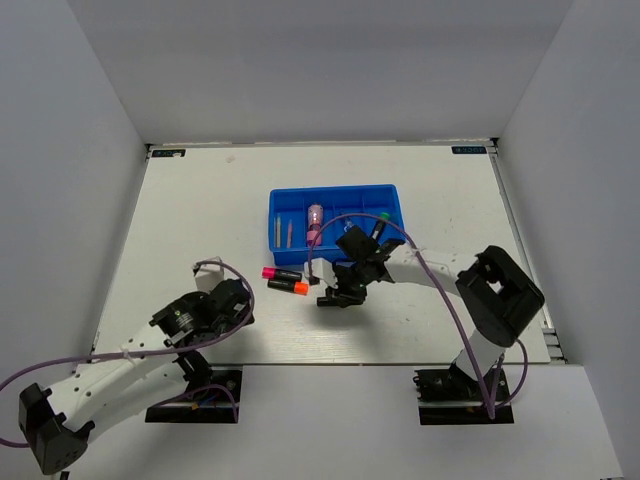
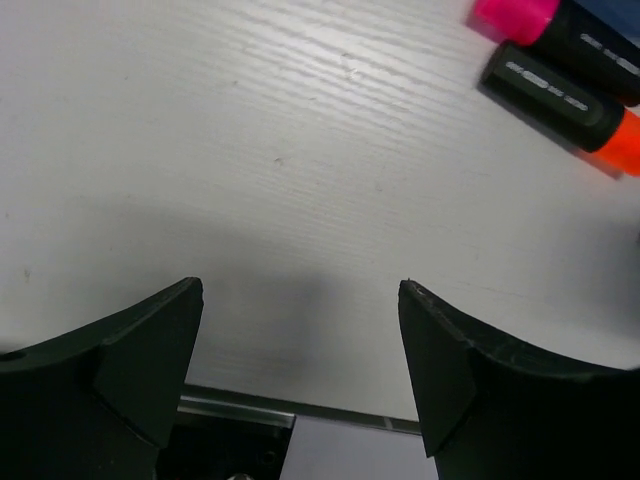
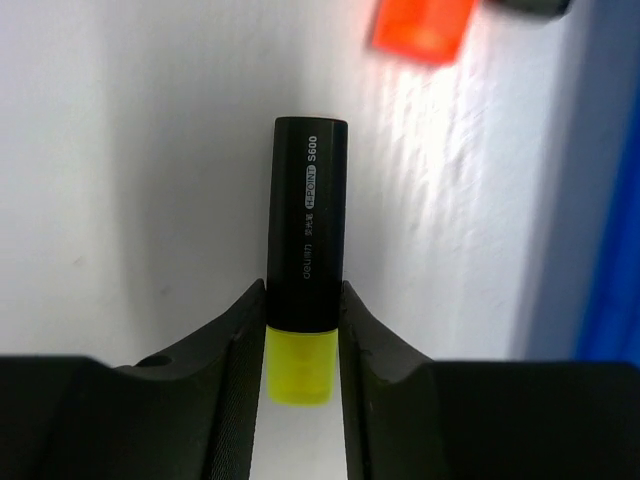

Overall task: Sort the stationery into containers
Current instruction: Pick up the pen from the center of the board, then place the pen in the storage box.

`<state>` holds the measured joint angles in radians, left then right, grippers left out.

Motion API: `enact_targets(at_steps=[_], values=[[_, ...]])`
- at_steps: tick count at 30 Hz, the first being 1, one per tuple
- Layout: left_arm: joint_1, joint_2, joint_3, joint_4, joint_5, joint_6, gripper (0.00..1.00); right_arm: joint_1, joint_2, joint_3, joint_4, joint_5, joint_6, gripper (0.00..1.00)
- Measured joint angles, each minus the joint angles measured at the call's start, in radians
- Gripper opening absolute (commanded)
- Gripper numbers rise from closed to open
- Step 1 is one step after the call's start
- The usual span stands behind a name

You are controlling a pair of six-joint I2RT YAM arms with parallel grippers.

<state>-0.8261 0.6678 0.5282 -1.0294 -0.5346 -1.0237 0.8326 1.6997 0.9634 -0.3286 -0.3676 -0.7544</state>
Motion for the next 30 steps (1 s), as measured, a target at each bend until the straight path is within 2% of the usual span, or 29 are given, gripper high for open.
enact_targets(at_steps=[2,3,5,6,9,10,12,13,14,17,20,25,30], values=[[0.0,0.03,0.009,0.051,0.017,0.074,0.77,0.0,-0.039,-0.008,-0.067,-0.01,0.0,0.0],[0.0,0.05,0.016,0.078,0.031,0.12,0.64,0.0,-0.062,-0.008,-0.098,-0.014,0.002,0.0],[0.0,0.1,0.039,0.137,0.069,0.226,0.48,0.0,-0.114,0.012,-0.175,-0.024,0.01,0.0],[0.0,0.133,0.058,0.158,0.089,0.281,0.37,0.0,-0.142,0.028,-0.205,-0.019,0.016,0.0],[0.0,0.253,0.125,0.231,0.148,0.449,0.37,0.0,-0.222,0.105,-0.267,0.042,0.05,0.0],[0.001,0.293,0.147,0.255,0.174,0.509,0.47,0.001,-0.245,0.139,-0.269,0.093,0.069,0.0],[0.001,0.361,0.188,0.297,0.225,0.615,0.58,0.0,-0.27,0.193,-0.261,0.222,0.098,0.0],[0.001,0.392,0.209,0.306,0.251,0.663,0.67,-0.003,-0.274,0.219,-0.251,0.301,0.11,0.0],[0.001,0.417,0.227,0.314,0.27,0.701,0.71,-0.009,-0.273,0.24,-0.238,0.376,0.119,0.0],[0.005,0.492,0.286,0.333,0.34,0.81,0.74,-0.051,-0.221,0.319,-0.224,0.573,0.145,0.0],[0.01,0.537,0.31,0.352,0.399,0.901,0.77,-0.119,-0.098,0.454,-0.246,0.708,0.187,0.0],[0.02,0.533,0.262,0.427,0.465,1.028,0.81,-0.24,0.147,0.725,-0.349,0.771,0.343,0.0],[0.026,0.508,0.18,0.508,0.498,1.152,0.83,-0.288,0.283,0.848,-0.454,0.78,0.49,0.0]])
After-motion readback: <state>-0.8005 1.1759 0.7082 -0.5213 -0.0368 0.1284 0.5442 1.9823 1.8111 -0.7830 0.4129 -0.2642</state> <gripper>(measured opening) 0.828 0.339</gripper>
